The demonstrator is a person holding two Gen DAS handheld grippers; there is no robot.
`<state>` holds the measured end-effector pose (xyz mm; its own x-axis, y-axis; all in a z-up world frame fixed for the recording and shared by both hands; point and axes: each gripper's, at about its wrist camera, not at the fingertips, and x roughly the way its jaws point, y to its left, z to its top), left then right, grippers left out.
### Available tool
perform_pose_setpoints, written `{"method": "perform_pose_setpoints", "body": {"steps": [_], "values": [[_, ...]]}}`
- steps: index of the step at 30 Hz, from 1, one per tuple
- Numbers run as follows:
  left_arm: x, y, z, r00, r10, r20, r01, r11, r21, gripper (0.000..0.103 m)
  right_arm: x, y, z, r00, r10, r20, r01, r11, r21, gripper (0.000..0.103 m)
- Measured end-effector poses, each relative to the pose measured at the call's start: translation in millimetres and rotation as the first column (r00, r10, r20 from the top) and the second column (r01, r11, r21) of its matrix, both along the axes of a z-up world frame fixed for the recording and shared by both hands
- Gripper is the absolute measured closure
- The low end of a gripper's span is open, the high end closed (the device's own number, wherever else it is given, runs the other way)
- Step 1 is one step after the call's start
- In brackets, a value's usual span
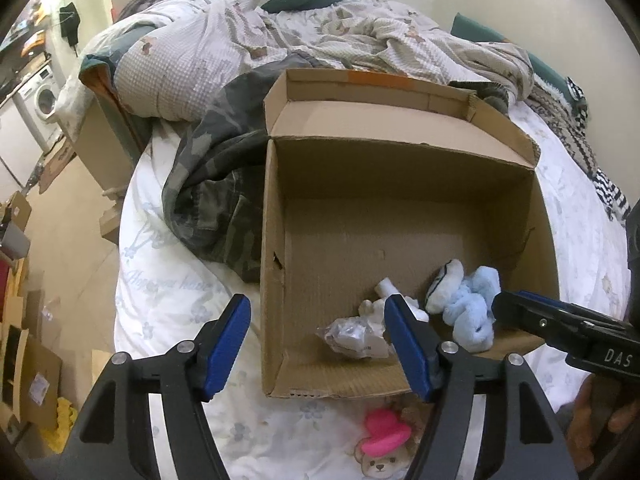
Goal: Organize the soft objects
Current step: 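Lower both held items into the box and open both tools, then withdraw both tools from the box toward the pink duck and lace ring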
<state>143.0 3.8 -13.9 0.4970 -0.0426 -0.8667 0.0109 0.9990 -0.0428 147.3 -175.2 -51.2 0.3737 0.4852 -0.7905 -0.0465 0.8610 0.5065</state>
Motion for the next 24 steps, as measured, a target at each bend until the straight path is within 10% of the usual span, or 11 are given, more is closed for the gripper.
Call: {"method": "perform_pose_setpoints", "body": {"steps": [24], "values": [[-26.3,21.2,5.3,0.998,0.057,0.001,-0.057,0.998,-0.003,0.036,-21.0,-11.5,5.7,0.999,-0.044,-0.010,0.044,0.999,-0.024,0.027]]}}
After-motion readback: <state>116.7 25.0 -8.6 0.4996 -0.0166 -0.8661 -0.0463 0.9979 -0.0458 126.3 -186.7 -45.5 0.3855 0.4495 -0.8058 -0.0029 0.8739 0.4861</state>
